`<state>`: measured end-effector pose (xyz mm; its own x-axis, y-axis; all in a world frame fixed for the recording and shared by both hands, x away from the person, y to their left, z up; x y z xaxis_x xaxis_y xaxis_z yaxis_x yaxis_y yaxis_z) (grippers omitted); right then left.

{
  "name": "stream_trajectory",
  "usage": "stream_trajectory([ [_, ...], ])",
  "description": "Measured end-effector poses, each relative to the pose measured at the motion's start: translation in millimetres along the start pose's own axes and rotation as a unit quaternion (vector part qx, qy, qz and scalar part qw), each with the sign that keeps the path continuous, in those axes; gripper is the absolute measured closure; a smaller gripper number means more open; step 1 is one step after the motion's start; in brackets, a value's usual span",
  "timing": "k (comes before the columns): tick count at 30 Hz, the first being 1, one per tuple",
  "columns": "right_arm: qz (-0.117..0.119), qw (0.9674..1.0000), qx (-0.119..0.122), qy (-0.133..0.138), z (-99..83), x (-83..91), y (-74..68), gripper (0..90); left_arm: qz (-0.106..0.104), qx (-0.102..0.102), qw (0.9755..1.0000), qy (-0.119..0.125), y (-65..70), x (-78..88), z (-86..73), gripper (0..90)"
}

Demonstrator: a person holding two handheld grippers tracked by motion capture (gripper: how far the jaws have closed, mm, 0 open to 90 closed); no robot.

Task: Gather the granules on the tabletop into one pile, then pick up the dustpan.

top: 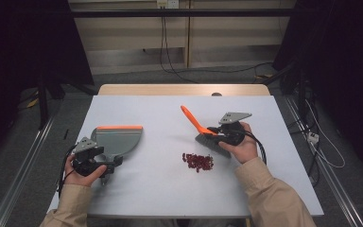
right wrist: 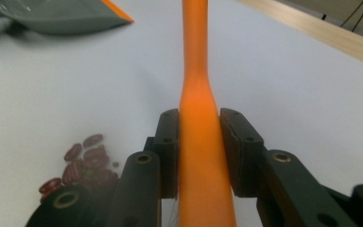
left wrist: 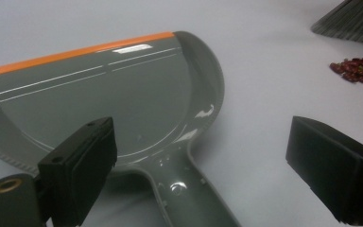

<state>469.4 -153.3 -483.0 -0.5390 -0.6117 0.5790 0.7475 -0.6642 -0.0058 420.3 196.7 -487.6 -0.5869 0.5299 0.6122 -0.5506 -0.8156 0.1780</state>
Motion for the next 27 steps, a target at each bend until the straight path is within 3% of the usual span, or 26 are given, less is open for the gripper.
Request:
stream_trajectory([
  [6, -0.009, 0.9999, -0.001, -0.011, -3.6, 1.6, 1.2, 70.8, 0.012, 0.008, 0.9998, -0.012, -5.1, -0.2, -3.0, 10.8],
  [12, -0.014, 0.9999, -0.001, -0.006, -3.1, 1.6, -2.1, 70.9, 0.027, 0.014, 0.9995, -0.004, -8.7, 7.4, -3.2, 12.8],
  [17, -0.014, 0.9999, -0.004, 0.0, -4.1, 2.8, -2.8, 70.9, 0.06, 0.013, 0.9981, -0.006, -10.5, 21.5, -5.8, 13.0],
  [20, -0.017, 0.9999, -0.003, 0.001, -4.9, 3.9, -4.0, 70.9, 0.079, 0.019, 0.9962, -0.029, -12.1, 24.6, -18.6, 17.3],
  [24, -0.02, 0.9998, -0.004, 0.004, -5.1, 4.2, -4.1, 70.9, 0.081, 0.037, 0.9942, -0.061, -11.9, 12.1, -30.8, 19.3],
  [27, -0.022, 0.9997, -0.004, 0.004, -5.1, 4.3, -4.7, 70.9, 0.087, 0.028, 0.9928, -0.077, -11.2, 0.2, -28.0, 27.4],
])
Point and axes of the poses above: each handheld gripper's, and its own axes: x roughly backward along the jaws, z roughly out of its top, y roughly to its right, the point moved 10 cm from there along -x, roughly forward along the jaws, and after that the axes turned 2 degrees about x, right-handed, at the moved point
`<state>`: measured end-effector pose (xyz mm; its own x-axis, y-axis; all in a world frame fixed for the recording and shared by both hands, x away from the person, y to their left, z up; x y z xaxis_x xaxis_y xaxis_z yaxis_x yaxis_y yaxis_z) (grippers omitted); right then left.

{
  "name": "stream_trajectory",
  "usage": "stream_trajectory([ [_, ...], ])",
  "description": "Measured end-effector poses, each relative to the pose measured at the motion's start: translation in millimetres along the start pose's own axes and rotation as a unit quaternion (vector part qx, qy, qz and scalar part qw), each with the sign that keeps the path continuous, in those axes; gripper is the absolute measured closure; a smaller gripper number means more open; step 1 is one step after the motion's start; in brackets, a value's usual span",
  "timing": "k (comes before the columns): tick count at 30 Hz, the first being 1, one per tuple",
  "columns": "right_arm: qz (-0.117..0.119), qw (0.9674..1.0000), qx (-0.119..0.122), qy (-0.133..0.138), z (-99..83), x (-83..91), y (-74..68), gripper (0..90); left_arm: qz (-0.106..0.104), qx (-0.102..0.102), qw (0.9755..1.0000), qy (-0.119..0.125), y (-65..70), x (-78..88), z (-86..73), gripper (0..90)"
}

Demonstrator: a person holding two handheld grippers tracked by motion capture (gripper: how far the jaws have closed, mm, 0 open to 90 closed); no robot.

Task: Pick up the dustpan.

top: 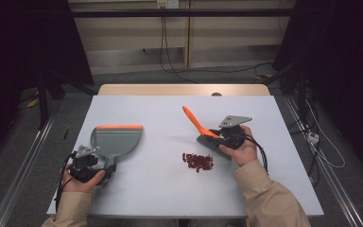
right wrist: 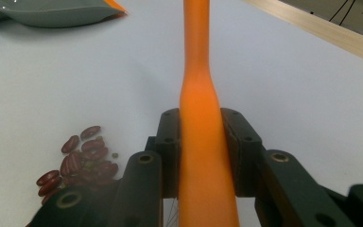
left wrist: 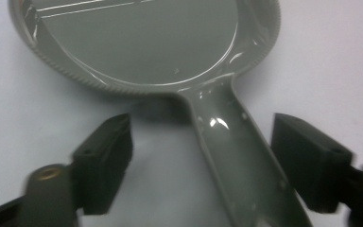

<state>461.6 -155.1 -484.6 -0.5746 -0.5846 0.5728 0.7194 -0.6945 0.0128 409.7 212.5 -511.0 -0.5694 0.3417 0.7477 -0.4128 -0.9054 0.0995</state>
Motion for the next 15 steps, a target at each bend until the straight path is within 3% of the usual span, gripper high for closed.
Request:
stream_trajectory([
  [4, -0.002, 1.0, -0.002, 0.001, -0.1, 0.2, 0.2, 70.9, 0.024, -0.008, 0.9995, -0.019, -0.9, -13.9, 7.0, 38.8],
  [8, -0.001, 1.0, -0.005, 0.004, -0.8, 1.1, 1.1, 70.9, 0.024, -0.019, 0.9992, -0.026, -3.3, -19.7, 8.2, 58.7],
  [12, -0.002, 1.0, -0.003, 0.005, -1.2, 1.6, 1.4, 71.0, 0.019, -0.024, 0.9993, -0.022, -6.1, -17.6, 10.7, 60.1],
  [15, -0.002, 1.0, -0.002, 0.007, -1.1, 1.7, 1.4, 71.0, 0.018, -0.043, 0.9989, -0.011, -7.8, -11.8, 15.2, 60.6],
])
Point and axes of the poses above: each handheld gripper's, and its own axes: x roughly backward along the jaws, z roughly out of its top, y roughly to its right, the point moved 10 cm from there along -x, roughly forward along the jaws, and after that the axes turned 2 degrees about x, right-handed, at the moved point
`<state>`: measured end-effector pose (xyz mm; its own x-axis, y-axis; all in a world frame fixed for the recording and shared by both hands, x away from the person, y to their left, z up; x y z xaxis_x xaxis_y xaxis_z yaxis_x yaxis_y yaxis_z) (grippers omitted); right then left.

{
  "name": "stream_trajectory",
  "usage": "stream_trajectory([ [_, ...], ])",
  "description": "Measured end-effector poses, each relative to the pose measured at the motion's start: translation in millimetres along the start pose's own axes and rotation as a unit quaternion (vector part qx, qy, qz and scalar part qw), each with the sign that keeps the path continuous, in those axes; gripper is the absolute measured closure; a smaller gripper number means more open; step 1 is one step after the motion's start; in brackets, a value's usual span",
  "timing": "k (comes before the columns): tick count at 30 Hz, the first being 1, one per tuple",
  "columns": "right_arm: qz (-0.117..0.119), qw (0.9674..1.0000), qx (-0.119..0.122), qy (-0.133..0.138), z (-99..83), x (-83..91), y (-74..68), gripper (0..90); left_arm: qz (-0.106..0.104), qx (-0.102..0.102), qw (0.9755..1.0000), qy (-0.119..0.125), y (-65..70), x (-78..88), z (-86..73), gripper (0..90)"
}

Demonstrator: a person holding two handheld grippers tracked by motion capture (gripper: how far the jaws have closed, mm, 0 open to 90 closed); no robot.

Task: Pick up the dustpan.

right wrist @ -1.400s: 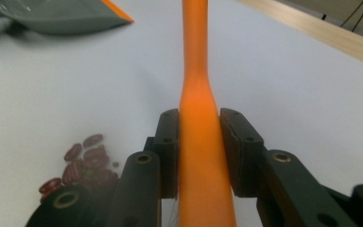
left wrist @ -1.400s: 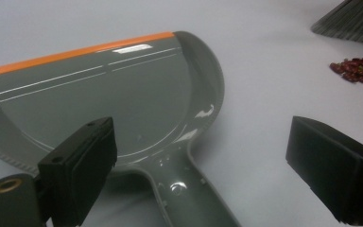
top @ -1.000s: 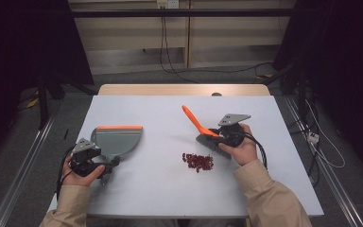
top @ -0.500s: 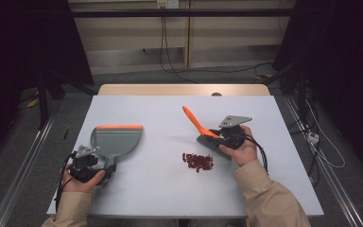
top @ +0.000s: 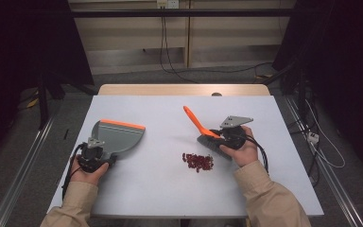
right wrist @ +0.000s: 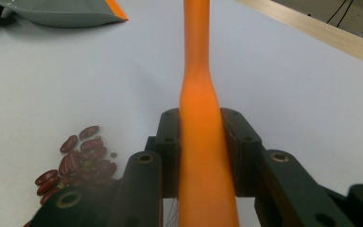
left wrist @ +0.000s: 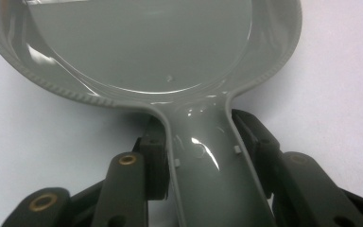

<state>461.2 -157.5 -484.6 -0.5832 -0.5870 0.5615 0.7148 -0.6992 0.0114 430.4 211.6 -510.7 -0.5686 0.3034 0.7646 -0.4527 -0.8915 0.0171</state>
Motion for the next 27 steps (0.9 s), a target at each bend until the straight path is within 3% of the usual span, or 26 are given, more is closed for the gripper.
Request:
stream_trajectory([
  [3, -0.004, 1.0, -0.002, 0.001, -0.1, 0.7, 1.3, 71.1, -0.017, -0.008, 0.9998, 0.012, 2.4, 6.3, 4.3, 60.7],
  [6, -0.002, 1.0, -0.004, 0.002, 0.0, 1.0, 1.3, 71.1, -0.048, -0.017, 0.9984, 0.022, 9.5, 11.4, 7.7, 60.7],
  [10, -0.005, 0.9999, -0.006, 0.007, 1.4, 1.3, 1.9, 71.1, -0.089, -0.053, 0.9941, 0.031, 27.1, 19.1, 11.8, 60.7],
  [13, -0.008, 0.9999, -0.008, 0.01, 2.0, 1.8, 3.2, 71.1, -0.127, -0.078, 0.9884, 0.028, 44.5, 20.8, 11.0, 60.7],
  [15, -0.009, 0.9998, -0.011, 0.013, 2.0, 1.7, 4.0, 71.1, -0.138, -0.097, 0.9854, 0.022, 53.3, 20.2, 9.0, 60.7],
  [18, -0.011, 0.9998, -0.013, 0.013, 1.6, 1.6, 5.1, 71.1, -0.171, -0.115, 0.9783, 0.013, 66.8, 19.7, 4.8, 60.7],
  [22, -0.014, 0.9997, -0.014, 0.015, 1.6, 2.3, 6.2, 71.1, -0.191, -0.147, 0.9705, 0.0, 77.0, 19.7, -1.9, 60.7],
  [25, -0.016, 0.9996, -0.016, 0.016, 1.4, 2.8, 7.0, 71.1, -0.201, -0.156, 0.967, -0.01, 81.8, 19.0, -8.6, 60.7],
  [27, -0.018, 0.9996, -0.016, 0.017, 1.1, 2.9, 7.7, 71.1, -0.211, -0.168, 0.9628, -0.017, 85.9, 19.0, -13.3, 60.7],
])
Point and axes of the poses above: each handheld gripper's, and its own axes: x roughly backward along the jaws, z roughly out of its top, y roughly to its right, the point moved 10 cm from there along -x, roughly forward along the jaws, and after that the axes turned 2 degrees about x, right-handed, at the moved point
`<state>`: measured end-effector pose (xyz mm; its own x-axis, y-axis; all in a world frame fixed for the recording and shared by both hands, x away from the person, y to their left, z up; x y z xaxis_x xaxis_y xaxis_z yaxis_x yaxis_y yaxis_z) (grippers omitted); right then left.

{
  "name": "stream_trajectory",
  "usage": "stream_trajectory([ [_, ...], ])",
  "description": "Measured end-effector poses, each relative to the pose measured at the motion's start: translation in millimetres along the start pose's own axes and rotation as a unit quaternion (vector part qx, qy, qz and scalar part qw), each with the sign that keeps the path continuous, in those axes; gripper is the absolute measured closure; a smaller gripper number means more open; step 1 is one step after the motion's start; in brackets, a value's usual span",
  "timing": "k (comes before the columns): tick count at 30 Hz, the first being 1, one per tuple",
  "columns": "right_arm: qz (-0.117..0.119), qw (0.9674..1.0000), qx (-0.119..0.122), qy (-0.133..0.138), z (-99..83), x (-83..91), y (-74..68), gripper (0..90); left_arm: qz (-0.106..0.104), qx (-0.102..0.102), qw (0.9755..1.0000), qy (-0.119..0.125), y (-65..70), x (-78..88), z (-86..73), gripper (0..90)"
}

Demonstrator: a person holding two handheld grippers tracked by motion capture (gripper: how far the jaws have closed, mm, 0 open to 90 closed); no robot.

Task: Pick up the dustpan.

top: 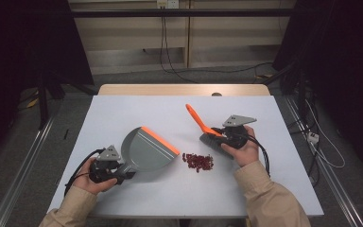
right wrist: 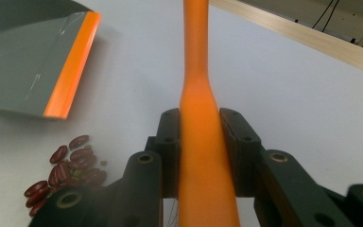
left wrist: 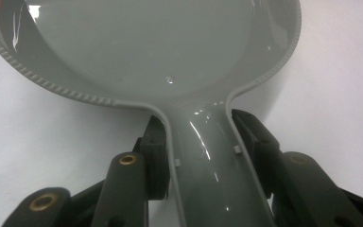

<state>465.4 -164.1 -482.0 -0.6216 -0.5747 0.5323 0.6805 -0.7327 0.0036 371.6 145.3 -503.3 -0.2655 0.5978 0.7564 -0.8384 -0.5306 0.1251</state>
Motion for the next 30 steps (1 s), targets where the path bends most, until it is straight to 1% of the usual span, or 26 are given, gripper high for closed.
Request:
stream_trajectory([
  [1, -0.002, 1.0, -0.001, 0.001, -0.2, 0.1, 0.5, 71.1, -0.004, -0.01, 0.9999, -0.007, 2.1, -0.7, -1.8, 60.7],
  [2, -0.002, 1.0, -0.003, 0.001, -0.3, 0.2, 0.8, 71.1, -0.011, -0.013, 0.9998, -0.009, 5.2, -1.9, -2.7, 60.7],
  [5, -0.006, 0.9999, -0.009, 0.004, 0.0, 0.3, 3.3, 71.1, -0.021, -0.027, 0.9992, -0.021, 10.7, -3.8, -5.3, 60.6],
  [6, -0.009, 0.9999, -0.009, 0.004, 0.0, 0.1, 3.9, 71.1, -0.024, -0.026, 0.9992, -0.021, 12.5, -4.5, -5.4, 60.6],
  [9, -0.01, 0.9999, -0.01, 0.007, 0.4, -1.1, 4.3, 71.1, -0.031, -0.035, 0.9986, -0.026, 15.5, -5.5, -5.9, 60.6],
  [10, -0.012, 0.9999, -0.01, 0.007, 0.6, -1.3, 4.5, 71.1, -0.033, -0.037, 0.9984, -0.026, 15.9, -5.7, -5.9, 60.6],
  [11, -0.012, 0.9999, -0.009, 0.006, 0.5, -1.8, 4.2, 71.1, -0.034, -0.034, 0.9985, -0.025, 16.3, -6.3, -5.6, 60.6],
  [12, -0.011, 0.9999, -0.01, 0.007, 0.6, -2.1, 3.8, 71.1, -0.036, -0.038, 0.9982, -0.028, 16.3, -6.7, -6.5, 60.6],
  [13, -0.012, 0.9999, -0.008, 0.007, 0.6, -2.2, 3.5, 71.1, -0.028, -0.038, 0.9986, -0.026, 15.5, -7.9, -6.3, 60.5],
  [14, -0.012, 0.9999, -0.007, 0.005, 0.5, -2.2, 3.2, 71.1, -0.035, -0.035, 0.9985, -0.023, 15.3, -8.3, -6.0, 60.5],
  [16, -0.011, 0.9999, -0.006, 0.005, 0.6, -2.1, 2.6, 71.0, -0.033, -0.033, 0.9986, -0.025, 14.7, -8.3, -7.1, 60.2],
  [17, -0.009, 0.9999, -0.006, 0.005, 0.5, -2.1, 2.2, 71.1, -0.028, -0.039, 0.9985, -0.028, 12.5, -6.9, -7.6, 59.4],
  [18, -0.009, 0.9999, -0.006, 0.005, 0.4, -2.0, 2.0, 71.0, -0.028, -0.04, 0.9984, -0.029, 11.8, -5.5, -8.1, 58.5],
  [20, -0.011, 0.9999, -0.007, 0.004, 0.1, -1.7, 2.3, 71.0, -0.018, -0.032, 0.9989, -0.028, 9.0, -3.5, -8.5, 55.4],
  [21, -0.011, 0.9999, -0.007, 0.004, 0.0, -1.6, 2.5, 71.0, -0.021, -0.032, 0.9988, -0.031, 7.9, -2.3, -9.4, 54.7],
  [22, -0.012, 0.9999, -0.007, 0.004, 0.0, -1.5, 2.8, 71.0, -0.017, -0.028, 0.9991, -0.029, 6.0, -1.6, -9.7, 54.3],
  [23, -0.013, 0.9999, -0.007, 0.003, -0.2, -1.3, 3.1, 71.0, -0.008, -0.023, 0.9994, -0.026, 3.4, -1.2, -9.8, 52.0],
  [24, -0.013, 0.9999, -0.008, 0.003, -0.2, -1.1, 3.2, 71.0, -0.005, -0.016, 0.9996, -0.023, 1.1, -0.8, -9.7, 48.2],
  [25, -0.013, 0.9999, -0.007, 0.003, -0.2, -1.0, 3.2, 71.0, -0.005, -0.013, 0.9996, -0.026, -0.2, 0.2, -10.6, 44.3],
  [27, -0.014, 0.9999, -0.006, 0.001, -0.4, -0.7, 3.0, 71.0, -0.001, -0.019, 0.9994, -0.029, -0.2, 2.2, -10.7, 41.3],
  [28, -0.014, 0.9999, -0.007, 0.001, -0.4, -0.6, 2.9, 71.0, -0.004, -0.017, 0.9993, -0.033, 1.9, 3.3, -10.9, 41.1],
  [29, -0.015, 0.9999, -0.007, 0.001, -0.4, -0.6, 2.9, 70.9, -0.004, -0.011, 0.9994, -0.034, 2.7, 4.2, -10.7, 41.1],
  [30, -0.014, 0.9999, -0.007, 0.001, -0.4, -0.6, 2.8, 70.9, 0.004, -0.012, 0.9992, -0.037, 1.3, 6.3, -11.0, 40.1],
])
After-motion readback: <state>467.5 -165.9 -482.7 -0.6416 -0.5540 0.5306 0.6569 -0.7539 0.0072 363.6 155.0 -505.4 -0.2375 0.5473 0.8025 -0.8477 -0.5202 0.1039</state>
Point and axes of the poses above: each handheld gripper's, and its own axes: x roughly backward along the jaws, z roughly out of its top, y roughly to its right, the point moved 10 cm from there along -x, roughly forward along the jaws, and after that the axes turned 2 degrees about x, right-handed, at the moved point
